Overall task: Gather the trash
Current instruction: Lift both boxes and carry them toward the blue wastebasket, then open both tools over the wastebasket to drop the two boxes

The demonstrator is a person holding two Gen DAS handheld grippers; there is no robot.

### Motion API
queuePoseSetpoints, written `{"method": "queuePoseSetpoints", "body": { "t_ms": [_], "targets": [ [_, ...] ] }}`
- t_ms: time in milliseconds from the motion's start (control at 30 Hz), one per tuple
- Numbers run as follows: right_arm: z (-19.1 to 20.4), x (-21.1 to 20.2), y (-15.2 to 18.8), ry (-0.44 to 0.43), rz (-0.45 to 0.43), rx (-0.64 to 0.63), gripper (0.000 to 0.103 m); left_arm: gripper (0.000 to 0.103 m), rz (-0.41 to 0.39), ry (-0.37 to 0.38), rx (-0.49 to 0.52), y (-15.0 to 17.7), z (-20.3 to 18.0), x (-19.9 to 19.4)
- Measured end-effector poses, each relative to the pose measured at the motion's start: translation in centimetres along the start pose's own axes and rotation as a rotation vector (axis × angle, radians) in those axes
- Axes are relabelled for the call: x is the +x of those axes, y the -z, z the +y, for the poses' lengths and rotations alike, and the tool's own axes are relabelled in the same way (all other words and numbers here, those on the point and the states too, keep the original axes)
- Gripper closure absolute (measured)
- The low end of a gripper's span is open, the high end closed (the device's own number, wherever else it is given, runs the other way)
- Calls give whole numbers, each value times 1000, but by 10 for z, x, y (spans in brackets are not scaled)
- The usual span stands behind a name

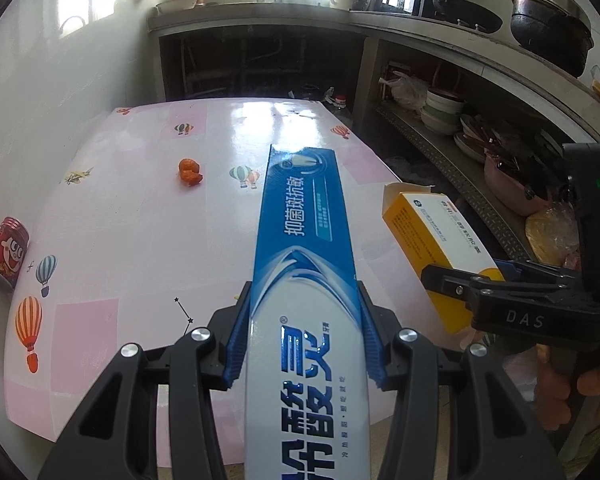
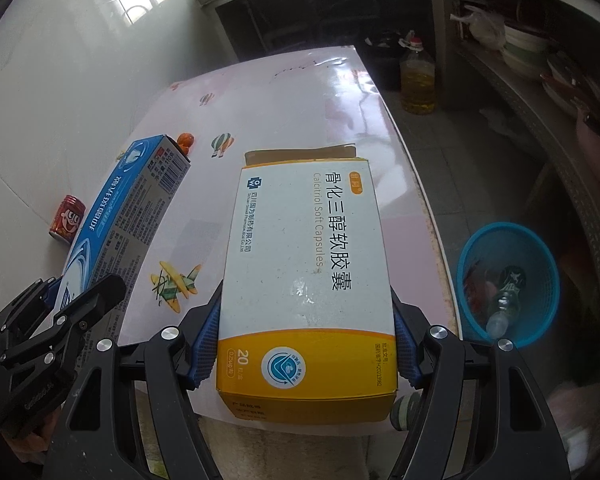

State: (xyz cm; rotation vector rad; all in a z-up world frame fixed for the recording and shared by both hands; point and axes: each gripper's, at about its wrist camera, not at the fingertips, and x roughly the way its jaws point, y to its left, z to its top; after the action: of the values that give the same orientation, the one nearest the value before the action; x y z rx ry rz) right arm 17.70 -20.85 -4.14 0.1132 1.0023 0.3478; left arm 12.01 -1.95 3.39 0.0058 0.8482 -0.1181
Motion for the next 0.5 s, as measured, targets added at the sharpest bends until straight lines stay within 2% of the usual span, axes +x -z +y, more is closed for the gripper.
{"method": "queuePoseSetpoints", "body": {
  "t_ms": [233,400,500],
  "targets": [
    [-22,-14,3,-29,-10,60,36,57,-5,17,35,-9,-17,1],
    [-50,-37,-1,14,-55,111,36,57,-9,65,63,-21,-36,2],
    [-81,-60,-2,58,-99,180,36,57,-17,103,95,-31,-51,4]
  ]
}}
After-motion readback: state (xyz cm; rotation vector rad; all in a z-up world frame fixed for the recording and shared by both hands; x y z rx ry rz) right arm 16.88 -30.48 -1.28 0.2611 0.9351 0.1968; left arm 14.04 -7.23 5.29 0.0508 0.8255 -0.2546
